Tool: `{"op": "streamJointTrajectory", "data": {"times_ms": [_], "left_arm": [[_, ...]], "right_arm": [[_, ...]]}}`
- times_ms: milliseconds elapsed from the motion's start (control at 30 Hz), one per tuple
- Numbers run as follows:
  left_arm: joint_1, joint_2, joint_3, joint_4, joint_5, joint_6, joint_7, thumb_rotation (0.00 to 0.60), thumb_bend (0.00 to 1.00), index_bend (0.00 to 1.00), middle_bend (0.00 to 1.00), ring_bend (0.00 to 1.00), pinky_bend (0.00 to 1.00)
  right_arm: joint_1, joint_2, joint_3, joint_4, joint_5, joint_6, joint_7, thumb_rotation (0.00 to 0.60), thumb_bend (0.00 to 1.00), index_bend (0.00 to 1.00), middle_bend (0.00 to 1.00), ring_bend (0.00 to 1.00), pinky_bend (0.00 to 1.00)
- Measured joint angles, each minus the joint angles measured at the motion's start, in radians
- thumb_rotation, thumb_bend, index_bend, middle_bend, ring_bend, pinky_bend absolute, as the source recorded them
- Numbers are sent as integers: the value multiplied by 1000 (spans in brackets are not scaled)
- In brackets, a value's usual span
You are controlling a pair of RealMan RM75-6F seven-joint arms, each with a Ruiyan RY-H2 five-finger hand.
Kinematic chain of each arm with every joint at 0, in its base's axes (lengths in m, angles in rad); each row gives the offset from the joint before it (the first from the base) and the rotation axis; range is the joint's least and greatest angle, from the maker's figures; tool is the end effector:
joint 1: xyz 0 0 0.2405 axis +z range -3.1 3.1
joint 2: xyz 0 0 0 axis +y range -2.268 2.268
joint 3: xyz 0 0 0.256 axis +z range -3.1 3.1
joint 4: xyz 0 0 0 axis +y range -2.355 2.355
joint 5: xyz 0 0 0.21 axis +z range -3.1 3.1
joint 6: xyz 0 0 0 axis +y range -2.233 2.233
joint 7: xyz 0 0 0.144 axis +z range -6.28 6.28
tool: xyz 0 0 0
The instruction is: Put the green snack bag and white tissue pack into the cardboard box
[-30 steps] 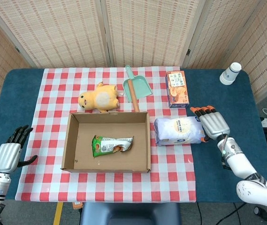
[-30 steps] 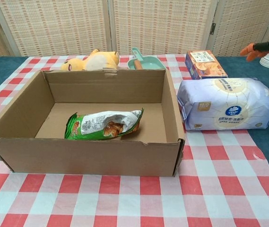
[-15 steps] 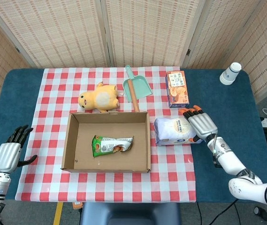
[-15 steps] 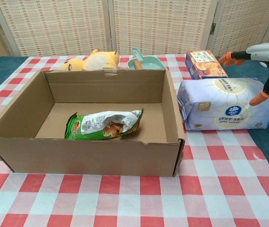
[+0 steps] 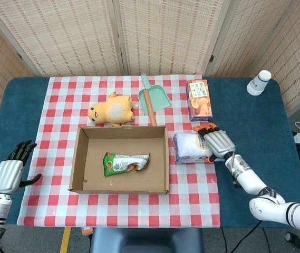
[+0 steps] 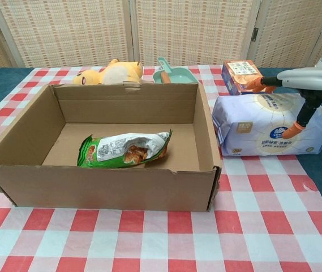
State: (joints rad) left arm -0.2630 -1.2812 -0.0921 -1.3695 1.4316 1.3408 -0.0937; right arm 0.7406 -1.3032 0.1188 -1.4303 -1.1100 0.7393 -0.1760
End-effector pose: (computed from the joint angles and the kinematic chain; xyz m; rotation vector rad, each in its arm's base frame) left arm -0.3187 0.2513 0.1218 -1.4437 -0.9177 -0.9526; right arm -0.2189 -0.3664 0.0469 1.8973 -1.0082 0.6623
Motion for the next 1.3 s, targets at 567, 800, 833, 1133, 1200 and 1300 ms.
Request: {"op": "streamJointTrajectory", "data": {"times_ms": [567, 800, 833, 1133, 1200, 1300], "left_arm": [[1, -1, -1, 1, -1, 3, -1, 600, 187, 121, 28, 0, 227], [1, -2, -1, 2, 0, 3, 0, 600, 187, 121, 27, 0, 227], [1, -2, -1, 2, 0, 3, 0, 600, 187, 121, 27, 0, 227], [0, -3, 0, 2, -1, 0, 1, 600, 187, 121, 28, 0, 227], [0, -3, 0, 1, 0, 0, 2, 600, 187, 121, 28, 0, 227], [0, -3, 1, -1, 1, 1, 9, 600, 188, 122, 27, 0, 227]], "right_arm": [[-17, -52, -3, 62, -56, 54, 44, 600, 0, 491, 345, 368, 571], [-26, -45, 5, 49, -78, 93, 47, 600, 0, 637, 441, 469, 672], [-27, -39, 7, 42, -80, 98, 46, 600, 0, 641, 443, 471, 673], [-36, 102, 47, -120, -85, 167, -12, 600, 0, 648, 452, 475, 674], [-35, 147, 64, -176, -78, 183, -43, 600, 0, 658, 462, 479, 678], [-27, 209, 96, -264, -61, 206, -95, 600, 0, 669, 471, 488, 688]]}}
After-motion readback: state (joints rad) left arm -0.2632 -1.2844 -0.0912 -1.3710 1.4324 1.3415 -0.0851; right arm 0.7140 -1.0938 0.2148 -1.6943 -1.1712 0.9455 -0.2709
